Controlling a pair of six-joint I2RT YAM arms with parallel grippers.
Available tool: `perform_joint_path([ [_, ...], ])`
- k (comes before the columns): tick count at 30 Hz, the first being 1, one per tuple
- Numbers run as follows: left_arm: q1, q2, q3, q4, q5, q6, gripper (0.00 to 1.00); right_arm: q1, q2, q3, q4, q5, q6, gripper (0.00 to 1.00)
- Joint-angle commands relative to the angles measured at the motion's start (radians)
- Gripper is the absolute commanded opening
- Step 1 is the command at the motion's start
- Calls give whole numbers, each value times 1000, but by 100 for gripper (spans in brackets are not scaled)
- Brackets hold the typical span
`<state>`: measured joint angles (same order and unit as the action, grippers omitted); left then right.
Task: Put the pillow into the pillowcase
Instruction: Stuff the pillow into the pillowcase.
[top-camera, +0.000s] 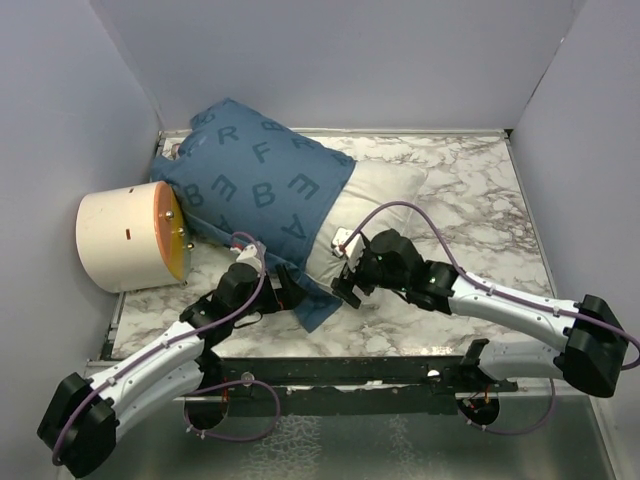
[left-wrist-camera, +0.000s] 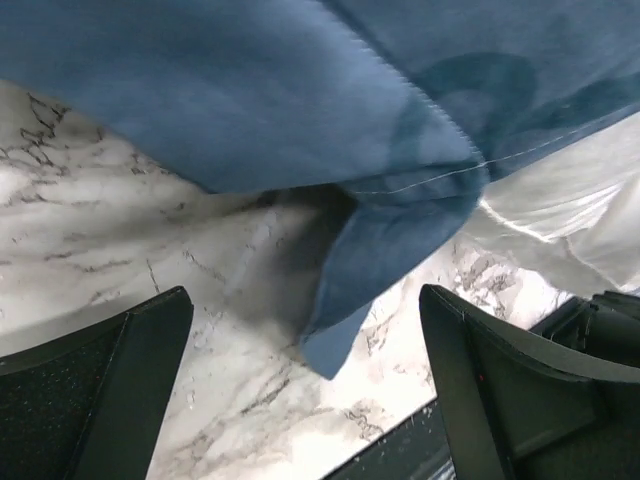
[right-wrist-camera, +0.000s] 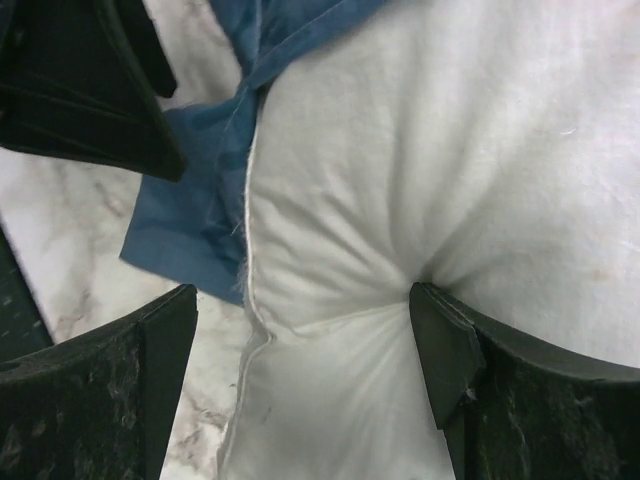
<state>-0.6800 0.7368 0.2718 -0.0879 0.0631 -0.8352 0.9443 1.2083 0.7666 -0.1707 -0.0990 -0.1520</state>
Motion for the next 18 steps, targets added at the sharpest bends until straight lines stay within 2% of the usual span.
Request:
perform_joint_path([
  [1, 53, 61, -23, 232, 64, 36, 98, -6, -8, 36, 87, 221, 0, 87],
  [8, 65, 166, -80, 466, 196, -7, 92, -6, -155, 35, 116, 70, 11, 86],
  [12, 66, 220, -60, 507, 211, 1, 88, -6, -214, 50, 47, 145, -18, 86],
  [16, 66, 345, -33, 606, 241, -5, 78, -6, -176, 55, -30, 229, -26, 88],
  [17, 66, 382, -23, 637, 256, -8, 75, -6, -154, 48, -31, 244, -19, 88],
  [18, 66, 423, -13, 668, 278, -11, 67, -6, -132, 40, -33, 254, -12, 88],
])
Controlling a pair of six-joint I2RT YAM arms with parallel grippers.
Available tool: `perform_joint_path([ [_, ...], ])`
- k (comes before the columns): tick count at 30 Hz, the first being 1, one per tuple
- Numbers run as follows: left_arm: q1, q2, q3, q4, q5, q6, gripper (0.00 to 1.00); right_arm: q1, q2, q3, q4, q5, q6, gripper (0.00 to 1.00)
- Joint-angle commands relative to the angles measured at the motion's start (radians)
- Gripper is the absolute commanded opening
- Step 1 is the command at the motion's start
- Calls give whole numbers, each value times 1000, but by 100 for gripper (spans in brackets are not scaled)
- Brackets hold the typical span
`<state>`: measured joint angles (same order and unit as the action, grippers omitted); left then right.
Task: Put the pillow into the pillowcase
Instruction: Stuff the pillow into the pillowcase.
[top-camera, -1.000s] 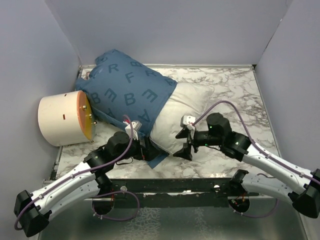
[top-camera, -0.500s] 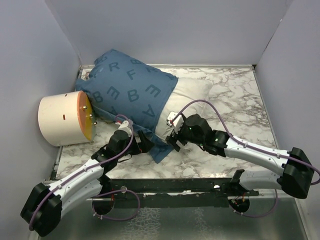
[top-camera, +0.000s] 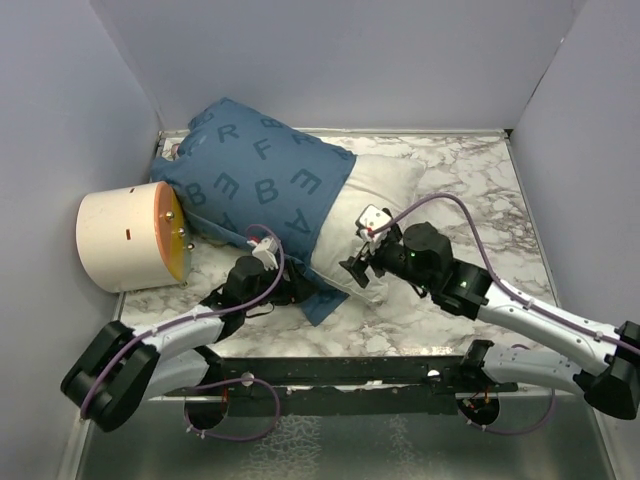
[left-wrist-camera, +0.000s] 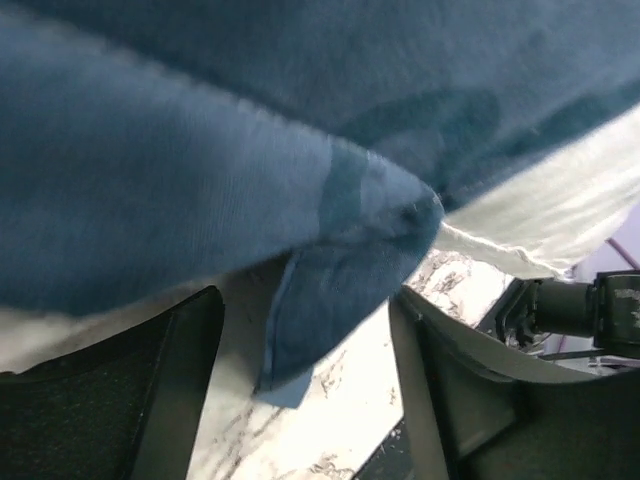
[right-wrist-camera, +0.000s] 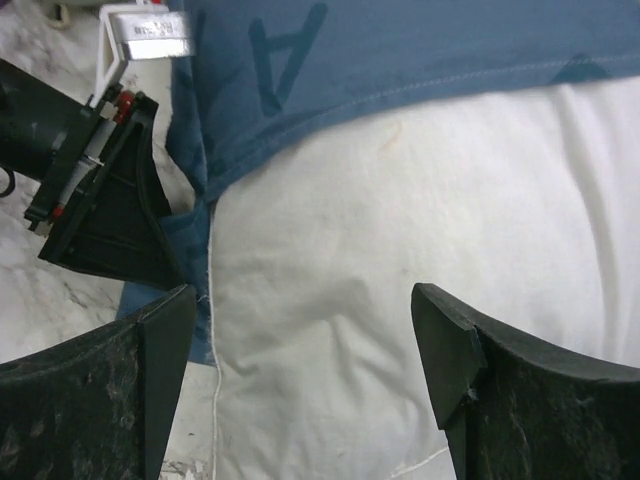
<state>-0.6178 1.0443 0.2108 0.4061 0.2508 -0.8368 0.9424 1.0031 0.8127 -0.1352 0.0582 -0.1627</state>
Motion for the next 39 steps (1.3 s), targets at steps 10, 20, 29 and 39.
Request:
perform_joint_path([
  [10, 3, -10, 117, 25, 175, 6, 0, -4, 364, -36, 131, 175, 25, 87],
  [20, -115, -262, 190, -128, 203, -108, 0, -35, 700, 305, 526, 114, 167, 1],
  [29, -337, -169, 207, 70, 162, -191, 0, -33, 787, 203, 794, 207, 393, 1],
  [39, -331, -63, 116, 221, 197, -222, 0, -16, 733, -290, 1109, -87, 514, 3],
])
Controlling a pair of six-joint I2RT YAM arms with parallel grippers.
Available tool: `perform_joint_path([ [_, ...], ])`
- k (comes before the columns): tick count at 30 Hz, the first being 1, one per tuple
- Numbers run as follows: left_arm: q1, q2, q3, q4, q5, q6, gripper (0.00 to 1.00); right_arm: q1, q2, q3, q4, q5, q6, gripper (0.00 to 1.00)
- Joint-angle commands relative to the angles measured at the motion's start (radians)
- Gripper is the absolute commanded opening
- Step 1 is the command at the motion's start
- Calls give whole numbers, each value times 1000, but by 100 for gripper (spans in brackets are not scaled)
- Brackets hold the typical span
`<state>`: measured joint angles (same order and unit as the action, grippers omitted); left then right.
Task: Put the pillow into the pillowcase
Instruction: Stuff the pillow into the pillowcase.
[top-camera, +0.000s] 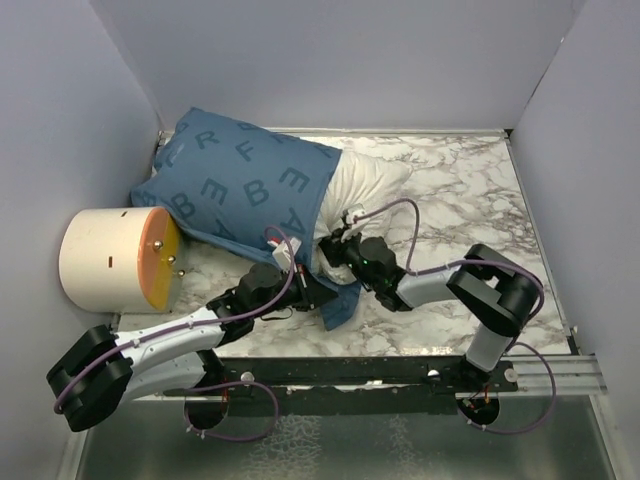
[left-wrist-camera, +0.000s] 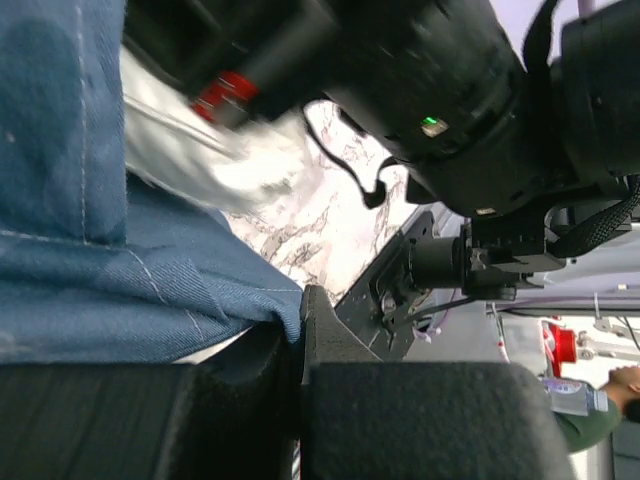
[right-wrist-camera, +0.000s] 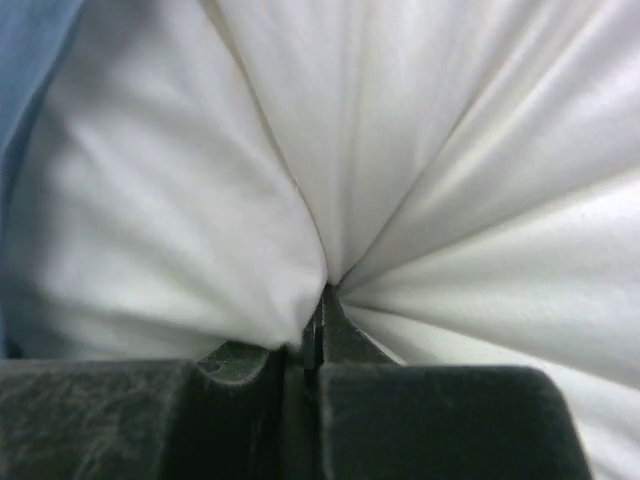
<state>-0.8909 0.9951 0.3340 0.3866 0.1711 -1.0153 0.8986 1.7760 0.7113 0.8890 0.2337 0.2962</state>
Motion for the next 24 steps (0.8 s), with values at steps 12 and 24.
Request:
perform_joint_path([
  [12, 114, 60, -12, 149, 404, 48, 0, 26, -918, -117, -670, -316, -247, 84],
  [24, 120, 46, 33, 49, 435, 92, 0, 28, -933, -42, -1171, -256, -14, 82],
])
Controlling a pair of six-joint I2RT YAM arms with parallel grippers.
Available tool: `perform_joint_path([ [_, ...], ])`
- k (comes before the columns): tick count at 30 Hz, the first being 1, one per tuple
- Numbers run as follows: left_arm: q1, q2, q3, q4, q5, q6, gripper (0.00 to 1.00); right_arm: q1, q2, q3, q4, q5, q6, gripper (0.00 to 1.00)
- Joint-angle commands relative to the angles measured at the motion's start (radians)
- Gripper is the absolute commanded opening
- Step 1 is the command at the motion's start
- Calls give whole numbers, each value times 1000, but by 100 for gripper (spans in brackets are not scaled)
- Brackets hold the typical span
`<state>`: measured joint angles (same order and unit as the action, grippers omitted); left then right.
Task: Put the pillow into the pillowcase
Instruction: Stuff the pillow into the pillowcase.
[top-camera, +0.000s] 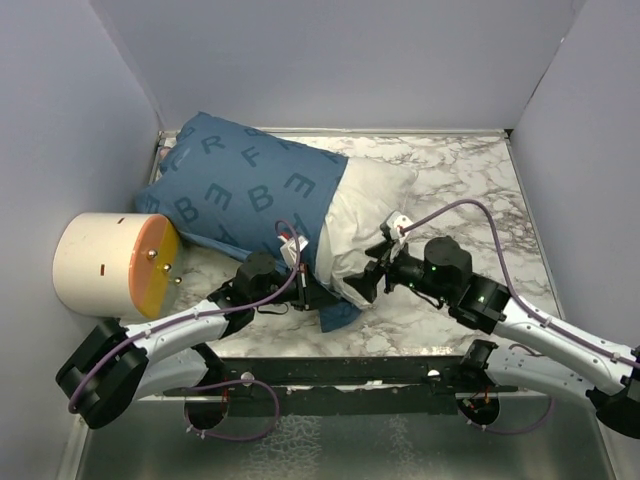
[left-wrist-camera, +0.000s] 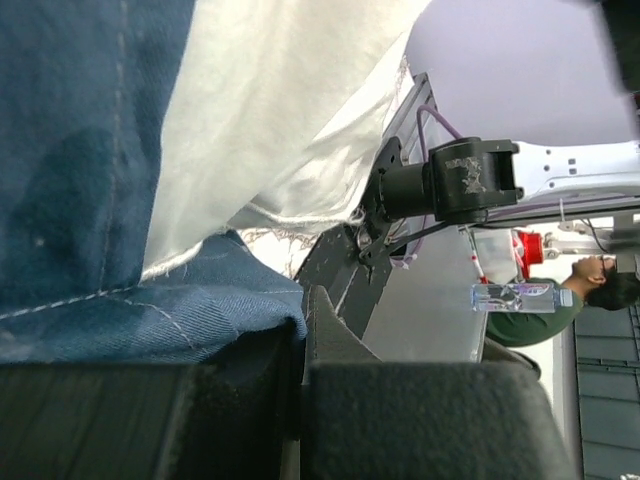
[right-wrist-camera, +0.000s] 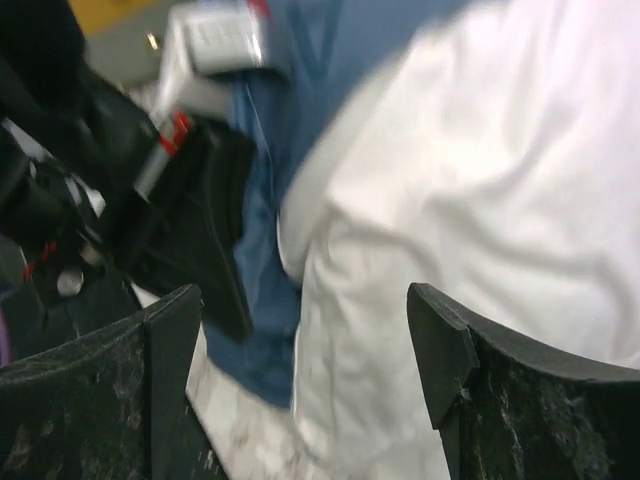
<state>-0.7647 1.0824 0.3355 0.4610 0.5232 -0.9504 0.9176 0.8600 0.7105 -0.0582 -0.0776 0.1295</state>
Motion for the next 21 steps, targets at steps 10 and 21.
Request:
perform_joint_path([
  [10, -19, -93, 79, -23, 99, 18, 0, 8, 486, -61, 180, 187, 136, 77],
  [21, -136, 66, 255, 10, 118, 56, 0, -24, 669, 222, 851, 178, 180, 1],
])
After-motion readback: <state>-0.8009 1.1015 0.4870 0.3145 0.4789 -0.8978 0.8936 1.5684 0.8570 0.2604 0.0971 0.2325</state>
